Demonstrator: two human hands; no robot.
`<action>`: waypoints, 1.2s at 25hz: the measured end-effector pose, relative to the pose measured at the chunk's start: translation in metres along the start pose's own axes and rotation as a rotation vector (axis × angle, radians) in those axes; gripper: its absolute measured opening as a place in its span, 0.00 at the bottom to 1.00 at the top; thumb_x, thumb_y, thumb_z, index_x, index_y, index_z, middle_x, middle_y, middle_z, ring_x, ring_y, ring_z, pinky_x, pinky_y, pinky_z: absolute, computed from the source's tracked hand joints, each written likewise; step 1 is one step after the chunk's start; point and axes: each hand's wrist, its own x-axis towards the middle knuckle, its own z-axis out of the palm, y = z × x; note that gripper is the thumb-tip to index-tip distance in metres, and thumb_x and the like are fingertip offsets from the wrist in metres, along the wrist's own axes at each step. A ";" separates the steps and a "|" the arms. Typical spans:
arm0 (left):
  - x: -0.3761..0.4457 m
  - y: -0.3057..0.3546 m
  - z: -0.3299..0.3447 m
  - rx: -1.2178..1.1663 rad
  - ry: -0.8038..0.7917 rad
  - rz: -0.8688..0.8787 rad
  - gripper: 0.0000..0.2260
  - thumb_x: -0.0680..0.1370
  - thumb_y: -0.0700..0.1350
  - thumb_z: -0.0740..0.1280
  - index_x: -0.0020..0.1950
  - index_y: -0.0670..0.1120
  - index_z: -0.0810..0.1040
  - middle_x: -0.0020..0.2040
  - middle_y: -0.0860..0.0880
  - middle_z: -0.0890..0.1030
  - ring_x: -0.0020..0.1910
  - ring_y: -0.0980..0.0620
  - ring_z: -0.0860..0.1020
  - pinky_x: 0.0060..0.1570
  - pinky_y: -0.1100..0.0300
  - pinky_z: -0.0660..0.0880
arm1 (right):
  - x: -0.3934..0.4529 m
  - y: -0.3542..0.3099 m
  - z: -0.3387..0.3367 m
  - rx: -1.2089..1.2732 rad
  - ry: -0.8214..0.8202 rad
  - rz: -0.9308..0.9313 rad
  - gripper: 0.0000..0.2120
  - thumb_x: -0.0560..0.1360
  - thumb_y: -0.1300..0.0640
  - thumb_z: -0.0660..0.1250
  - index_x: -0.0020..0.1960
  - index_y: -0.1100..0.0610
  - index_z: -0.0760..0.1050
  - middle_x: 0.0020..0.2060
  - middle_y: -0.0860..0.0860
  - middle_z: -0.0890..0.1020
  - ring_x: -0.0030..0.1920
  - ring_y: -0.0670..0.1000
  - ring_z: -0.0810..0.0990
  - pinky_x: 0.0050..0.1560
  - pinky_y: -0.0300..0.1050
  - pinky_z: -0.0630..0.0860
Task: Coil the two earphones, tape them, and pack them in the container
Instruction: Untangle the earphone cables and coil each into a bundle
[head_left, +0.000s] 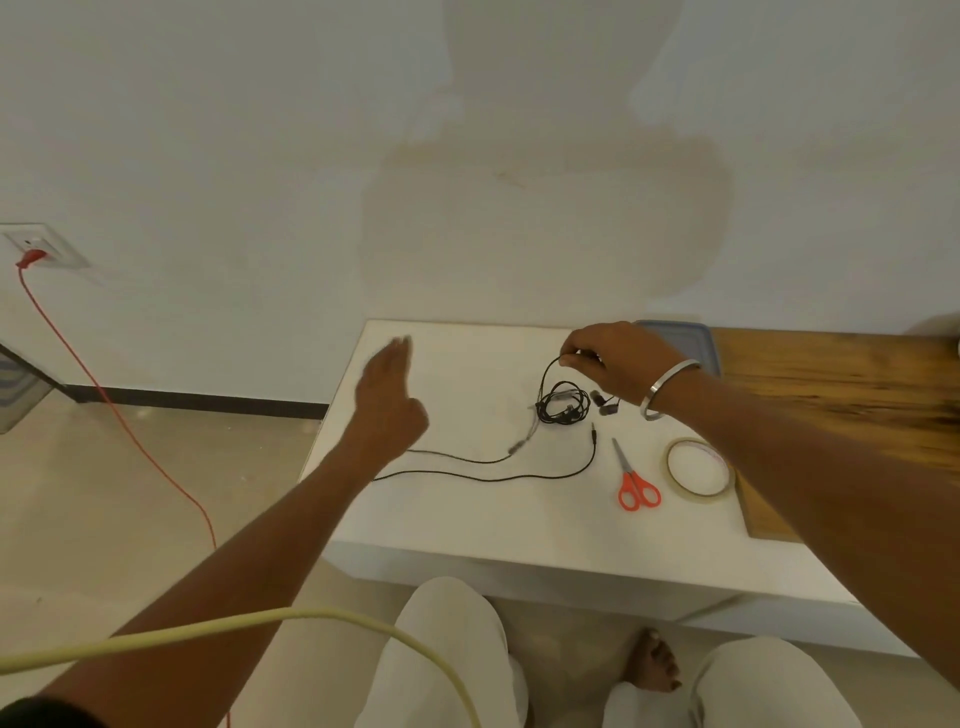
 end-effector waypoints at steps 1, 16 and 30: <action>-0.002 0.016 0.009 -0.085 0.002 0.107 0.30 0.75 0.32 0.61 0.77 0.41 0.59 0.77 0.44 0.62 0.76 0.46 0.59 0.76 0.53 0.54 | 0.003 -0.006 0.002 -0.006 -0.012 -0.015 0.12 0.79 0.49 0.58 0.53 0.52 0.78 0.47 0.49 0.83 0.44 0.50 0.79 0.46 0.48 0.77; -0.001 0.059 0.024 -0.403 -0.044 0.213 0.11 0.82 0.38 0.57 0.52 0.41 0.79 0.34 0.45 0.76 0.33 0.50 0.77 0.34 0.73 0.71 | 0.000 -0.019 0.014 0.002 -0.099 -0.028 0.13 0.80 0.49 0.55 0.54 0.53 0.76 0.47 0.49 0.82 0.46 0.51 0.78 0.44 0.46 0.75; 0.007 0.036 0.019 -0.428 0.060 0.109 0.11 0.83 0.40 0.56 0.51 0.42 0.78 0.34 0.48 0.73 0.31 0.52 0.73 0.40 0.48 0.81 | -0.013 -0.016 0.034 0.591 -0.476 0.185 0.13 0.79 0.50 0.59 0.41 0.49 0.80 0.30 0.49 0.75 0.27 0.48 0.78 0.34 0.38 0.76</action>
